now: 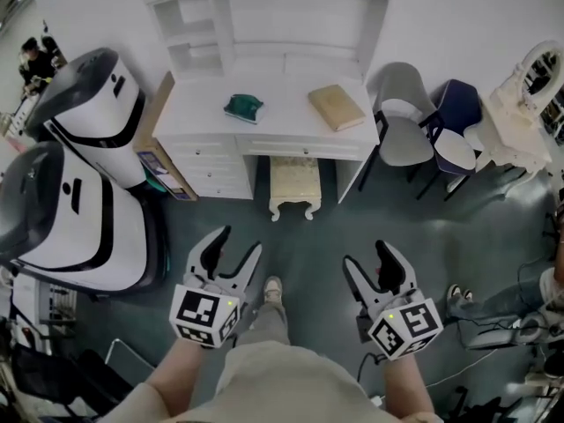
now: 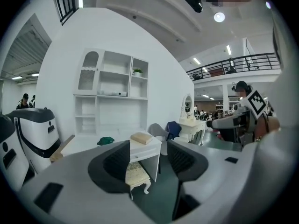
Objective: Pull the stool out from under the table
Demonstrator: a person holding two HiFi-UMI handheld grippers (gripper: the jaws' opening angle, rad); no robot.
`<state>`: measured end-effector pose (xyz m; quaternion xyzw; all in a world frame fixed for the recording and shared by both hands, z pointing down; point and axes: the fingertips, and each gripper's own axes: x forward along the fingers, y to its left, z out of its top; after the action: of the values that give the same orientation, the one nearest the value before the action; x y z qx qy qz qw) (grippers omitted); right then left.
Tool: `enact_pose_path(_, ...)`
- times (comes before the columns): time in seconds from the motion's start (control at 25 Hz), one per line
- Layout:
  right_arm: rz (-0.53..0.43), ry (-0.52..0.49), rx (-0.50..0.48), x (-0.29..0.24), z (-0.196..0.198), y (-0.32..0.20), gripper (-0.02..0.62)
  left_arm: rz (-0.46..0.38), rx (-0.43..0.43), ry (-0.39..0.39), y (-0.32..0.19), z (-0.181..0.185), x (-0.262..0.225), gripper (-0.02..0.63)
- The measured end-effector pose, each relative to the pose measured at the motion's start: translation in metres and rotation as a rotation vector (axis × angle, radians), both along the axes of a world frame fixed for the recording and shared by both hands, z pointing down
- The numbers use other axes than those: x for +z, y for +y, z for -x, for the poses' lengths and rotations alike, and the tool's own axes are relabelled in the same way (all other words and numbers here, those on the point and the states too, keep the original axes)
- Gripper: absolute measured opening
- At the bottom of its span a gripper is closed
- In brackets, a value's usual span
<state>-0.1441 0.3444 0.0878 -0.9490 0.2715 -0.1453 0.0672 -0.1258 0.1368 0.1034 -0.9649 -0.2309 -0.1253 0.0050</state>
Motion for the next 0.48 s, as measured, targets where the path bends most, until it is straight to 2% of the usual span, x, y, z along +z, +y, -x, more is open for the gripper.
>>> enact_pose_path(0.2, -0.007, -0.063, 0.014, 0.017, -0.076, -0.020, 0.300, -0.002, -0.002, -0.036, -0.025, -0.076, 0.010, 0.247)
enact_pose_path(0.48, 0.013, -0.127, 0.058, 0.041, -0.167, -0.031, 0.299, -0.004, 0.027, -0.107, -0.040, -0.163, 0.033, 0.247)
